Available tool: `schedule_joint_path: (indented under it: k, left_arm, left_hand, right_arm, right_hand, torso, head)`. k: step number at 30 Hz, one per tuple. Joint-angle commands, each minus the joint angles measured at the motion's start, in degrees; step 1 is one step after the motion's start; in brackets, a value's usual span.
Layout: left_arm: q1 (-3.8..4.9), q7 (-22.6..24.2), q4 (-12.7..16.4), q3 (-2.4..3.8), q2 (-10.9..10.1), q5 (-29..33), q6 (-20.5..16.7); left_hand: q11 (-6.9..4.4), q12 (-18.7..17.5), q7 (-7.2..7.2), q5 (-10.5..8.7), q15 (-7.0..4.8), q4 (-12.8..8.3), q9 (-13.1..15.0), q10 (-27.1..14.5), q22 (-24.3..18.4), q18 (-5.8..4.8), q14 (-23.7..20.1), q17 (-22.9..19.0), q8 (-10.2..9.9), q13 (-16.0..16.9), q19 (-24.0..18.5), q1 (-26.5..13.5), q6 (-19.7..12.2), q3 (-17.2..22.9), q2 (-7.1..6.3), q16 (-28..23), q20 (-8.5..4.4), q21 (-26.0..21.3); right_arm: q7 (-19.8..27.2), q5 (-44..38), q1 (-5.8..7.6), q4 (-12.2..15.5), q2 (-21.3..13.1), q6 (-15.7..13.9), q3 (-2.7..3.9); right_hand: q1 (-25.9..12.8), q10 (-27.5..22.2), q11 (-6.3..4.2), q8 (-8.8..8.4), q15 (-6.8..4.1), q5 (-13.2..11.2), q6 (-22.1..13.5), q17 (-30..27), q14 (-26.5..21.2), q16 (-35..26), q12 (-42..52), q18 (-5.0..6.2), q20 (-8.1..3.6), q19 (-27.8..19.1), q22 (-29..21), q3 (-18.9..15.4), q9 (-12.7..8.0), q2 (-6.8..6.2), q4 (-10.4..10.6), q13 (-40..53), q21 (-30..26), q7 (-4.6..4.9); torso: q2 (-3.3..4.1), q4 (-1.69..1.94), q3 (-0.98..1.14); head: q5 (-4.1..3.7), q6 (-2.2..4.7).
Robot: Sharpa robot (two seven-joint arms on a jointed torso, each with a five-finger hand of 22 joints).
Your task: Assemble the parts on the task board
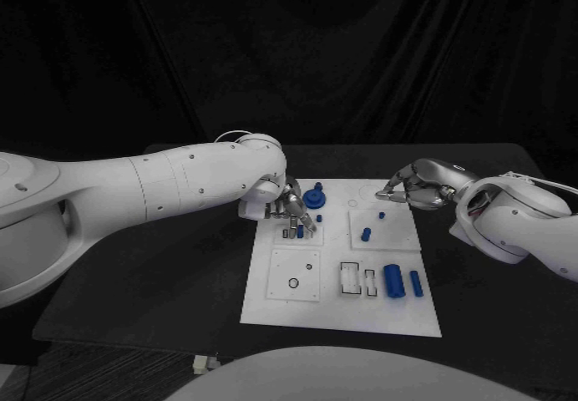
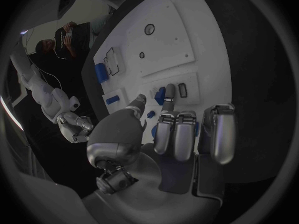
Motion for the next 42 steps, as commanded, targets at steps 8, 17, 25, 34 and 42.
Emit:
schedule_joint_path:
  k: [8, 17, 25, 34, 42]
  left_arm:
    - [-0.11, 1.0, 0.1, 0.05, -0.2, 0.2, -0.6]
    - [-0.06, 1.0, 1.5, 0.07, -1.4, 0.2, -1.9]
    - [0.42, 1.2, 3.1, 0.09, -2.3, 0.2, -2.9]
    - [1.60, 1.5, 4.1, 0.11, -3.0, 1.7, -3.6]
    - [2.52, 1.5, 3.2, 0.12, -3.2, 2.3, 0.2]
  left_hand:
    - [-0.32, 0.0, -0.18, -0.26, -0.51, 1.6, 0.3, 6.0, 6.6, 0.52, 6.1, 15.1, 0.1, 15.1, -0.1, -1.1, 0.4, -2.2, -0.10, 0.2, -0.35, -0.6]
    - [-0.70, 0.0, -0.70, -0.25, -0.83, 2.3, 1.4, 6.0, 6.7, 0.51, 6.1, 15.1, 1.1, 15.1, 0.1, 0.0, 1.7, -3.1, 0.48, 0.2, -0.59, -0.6]
    - [-0.90, 0.0, -1.23, -0.12, -1.14, 2.7, 4.5, 6.0, 6.8, 0.52, 6.1, 15.1, 3.1, 15.1, 0.2, 1.9, 1.4, -4.0, 1.15, 0.2, -0.99, -0.7]
    - [-1.21, 0.0, -1.21, 3.45, -1.26, 2.2, 24.8, 6.0, 7.4, 0.43, 6.1, 15.1, 14.4, 15.1, 0.6, 6.2, -8.6, -4.8, 2.75, 0.2, -0.99, -1.0]
    - [-1.51, 0.0, -1.66, 3.54, -1.49, 2.0, 39.8, 6.0, 7.9, 0.40, 6.1, 15.1, 22.5, 15.1, 0.8, 7.3, -14.1, -5.3, 3.40, 0.2, -1.26, -1.1]
  right_arm:
    - [-0.8, -0.1, -0.18, 0.0, -0.1, 0.5, 0.04]
    - [-0.8, -0.1, -0.22, 0.0, -0.2, 0.6, 0.04]
    - [-0.9, -0.1, -0.27, 0.0, -0.2, 0.6, 0.04]
    - [-0.9, -0.1, -0.28, 0.0, -0.3, 0.6, 0.04]
    - [-0.9, -0.1, -0.28, 0.0, -0.3, 0.7, 0.04]
  right_hand:
    - [0.5, 3.5, 0.38, 0.06, 0.42, 0.2, -0.1, 0.8, 2.4, -0.3, -0.3, 0.62, 0.02, -0.4, 9.5, -0.4, 0.0, 0.18, 0.0, 10.6, -0.4, 0.05]
    - [0.5, 3.5, 0.38, 0.06, 0.42, 0.2, -0.1, 0.8, 2.4, -0.3, -0.3, 0.62, 0.02, -0.4, 9.5, -0.4, 0.0, 0.18, 0.0, 10.6, -0.4, 0.05]
    - [0.5, 3.5, 0.39, 0.05, 0.43, 0.2, -0.1, 0.9, 2.4, -0.3, -0.4, 0.64, 0.02, -0.4, 9.5, -0.4, 0.0, 0.24, 0.1, 10.6, -0.5, 0.06]
    - [0.5, 3.5, 0.39, 0.04, 0.43, 0.2, -0.2, 0.8, 2.4, -0.3, -0.4, 0.64, 0.02, -0.4, 9.5, -0.5, 0.0, 0.25, 0.1, 10.5, -0.5, 0.06]
    - [0.5, 3.5, 0.39, 0.04, 0.43, 0.2, -0.2, 0.8, 2.4, -0.3, -0.4, 0.64, 0.02, -0.4, 9.5, -0.5, 0.0, 0.25, 0.1, 10.5, -0.5, 0.06]
  torso:
    - [0.01, -0.01, 0.00]
    - [0.02, 0.01, -0.01]
    - [0.02, 0.01, -0.02]
    - [-0.02, 0.00, 0.00]
    - [0.02, -0.03, 0.00]
  head:
    - [-0.02, -0.01]
    - [-0.16, -0.01]
    - [-0.31, -0.01]
    - [-0.46, -0.01]
    - [-0.69, -0.01]
